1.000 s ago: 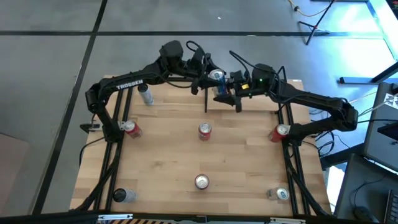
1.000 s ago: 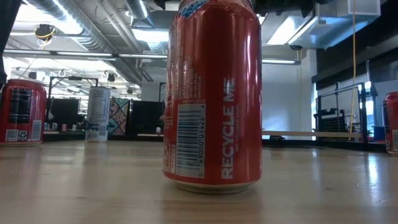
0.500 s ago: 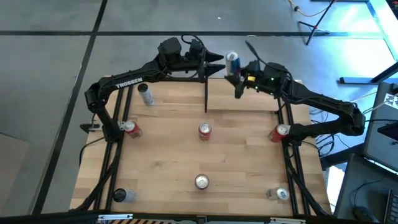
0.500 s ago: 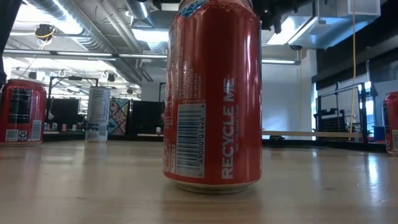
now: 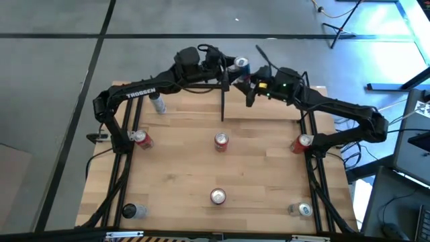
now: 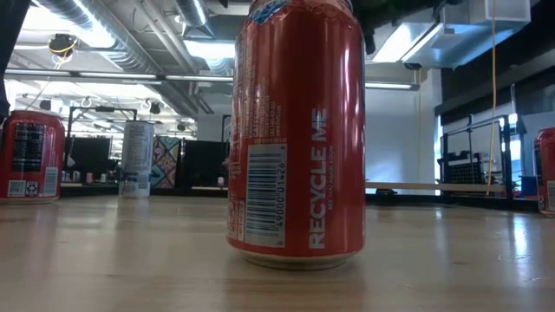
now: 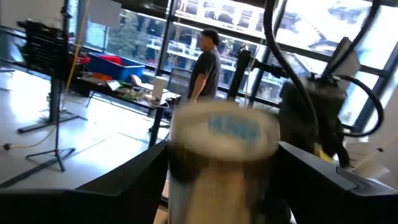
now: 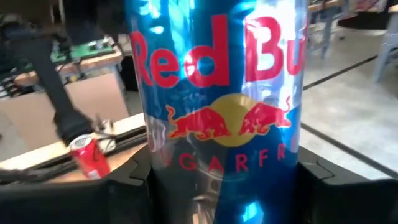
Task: Place canned beverage on shelf
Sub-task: Put the top blue soda can on the shelf
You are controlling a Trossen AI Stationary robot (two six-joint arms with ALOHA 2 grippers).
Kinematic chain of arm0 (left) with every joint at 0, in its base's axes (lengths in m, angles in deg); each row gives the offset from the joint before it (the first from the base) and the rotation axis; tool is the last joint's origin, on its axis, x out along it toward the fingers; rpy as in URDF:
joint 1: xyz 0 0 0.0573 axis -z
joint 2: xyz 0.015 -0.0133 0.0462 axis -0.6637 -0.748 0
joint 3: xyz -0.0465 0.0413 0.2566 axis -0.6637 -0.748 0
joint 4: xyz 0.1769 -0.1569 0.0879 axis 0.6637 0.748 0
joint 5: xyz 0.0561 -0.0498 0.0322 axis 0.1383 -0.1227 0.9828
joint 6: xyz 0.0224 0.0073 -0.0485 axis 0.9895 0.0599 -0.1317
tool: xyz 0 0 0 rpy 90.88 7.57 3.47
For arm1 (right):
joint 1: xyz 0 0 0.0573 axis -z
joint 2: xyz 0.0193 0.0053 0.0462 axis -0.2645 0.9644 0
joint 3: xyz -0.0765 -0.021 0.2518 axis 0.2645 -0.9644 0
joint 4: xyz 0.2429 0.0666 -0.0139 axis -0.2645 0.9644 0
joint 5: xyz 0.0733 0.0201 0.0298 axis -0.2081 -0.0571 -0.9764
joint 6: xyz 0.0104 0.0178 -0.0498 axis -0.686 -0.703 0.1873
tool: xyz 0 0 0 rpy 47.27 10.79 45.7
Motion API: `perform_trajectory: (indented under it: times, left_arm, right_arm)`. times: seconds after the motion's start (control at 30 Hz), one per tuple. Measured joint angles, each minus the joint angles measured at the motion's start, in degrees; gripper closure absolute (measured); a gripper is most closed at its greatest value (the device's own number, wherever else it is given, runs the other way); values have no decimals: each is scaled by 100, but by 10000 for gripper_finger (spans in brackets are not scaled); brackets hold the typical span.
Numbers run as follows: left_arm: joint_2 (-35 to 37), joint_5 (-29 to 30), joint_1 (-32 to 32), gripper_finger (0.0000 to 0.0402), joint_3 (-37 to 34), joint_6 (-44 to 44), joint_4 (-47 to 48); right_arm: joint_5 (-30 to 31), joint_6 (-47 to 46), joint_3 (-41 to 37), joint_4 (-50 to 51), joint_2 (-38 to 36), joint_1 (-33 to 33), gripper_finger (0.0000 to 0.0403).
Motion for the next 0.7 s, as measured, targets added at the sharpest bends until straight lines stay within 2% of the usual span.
perform_trajectory:
  times: [0.1, 0.27, 0.4, 0.53, 0.7]
  left_arm:
    - [0, 265, 9, 125, 0, 7, -52]
    - [-42, 124, -17, 128, 0, 22, -34]
    - [-124, 70, 20, 157, 0, 63, -21]
    - [-149, -64, 9, 199, 0, 155, -39]
    - [-190, -322, -77, 203, -16, 285, 71]
  right_arm:
    - [78, 10, -2, -78, 21, -75, 201]
    - [103, 1, -2, -118, 77, -115, 201]
    - [81, -25, -2, -103, 97, -115, 200]
    - [46, -8, -2, -97, 97, -115, 161]
    - [-50, 38, 7, 8, -6, -121, 100]
